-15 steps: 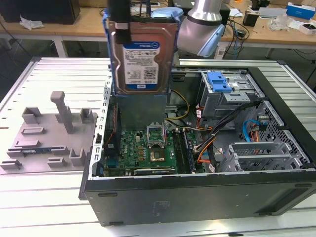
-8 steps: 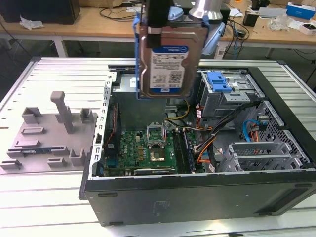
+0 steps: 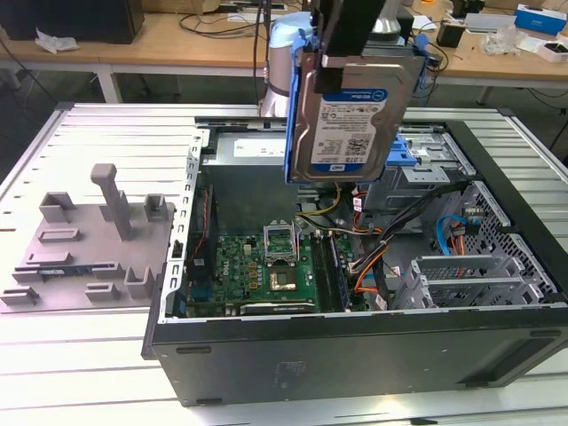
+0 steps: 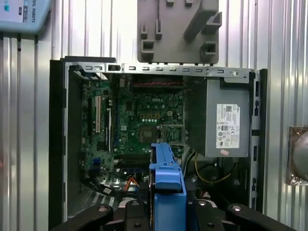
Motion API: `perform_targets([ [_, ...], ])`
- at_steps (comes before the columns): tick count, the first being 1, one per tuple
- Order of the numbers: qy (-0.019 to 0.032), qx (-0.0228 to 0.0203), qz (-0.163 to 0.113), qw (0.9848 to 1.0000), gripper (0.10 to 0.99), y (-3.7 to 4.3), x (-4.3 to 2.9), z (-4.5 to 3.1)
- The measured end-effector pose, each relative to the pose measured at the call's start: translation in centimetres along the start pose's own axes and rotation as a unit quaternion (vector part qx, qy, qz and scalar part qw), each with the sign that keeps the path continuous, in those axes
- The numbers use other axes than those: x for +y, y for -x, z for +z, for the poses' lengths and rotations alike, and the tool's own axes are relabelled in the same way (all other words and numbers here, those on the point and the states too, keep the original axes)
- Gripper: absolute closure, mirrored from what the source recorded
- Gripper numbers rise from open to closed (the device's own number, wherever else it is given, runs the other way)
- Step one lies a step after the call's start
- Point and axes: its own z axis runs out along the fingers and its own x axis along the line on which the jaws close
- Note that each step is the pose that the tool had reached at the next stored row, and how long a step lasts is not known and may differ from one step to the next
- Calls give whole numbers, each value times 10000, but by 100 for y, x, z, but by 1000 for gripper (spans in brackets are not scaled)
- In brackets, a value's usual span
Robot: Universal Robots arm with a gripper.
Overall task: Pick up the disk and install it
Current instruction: 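Pick up the disk, then insert the disk into the insertion slot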
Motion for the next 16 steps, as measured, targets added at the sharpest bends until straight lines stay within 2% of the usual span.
perform_targets([
  [15,0,0,0,10000,722,-4,-32,0],
  [16,-1,0,-1,10000,722,-25,-33,4],
])
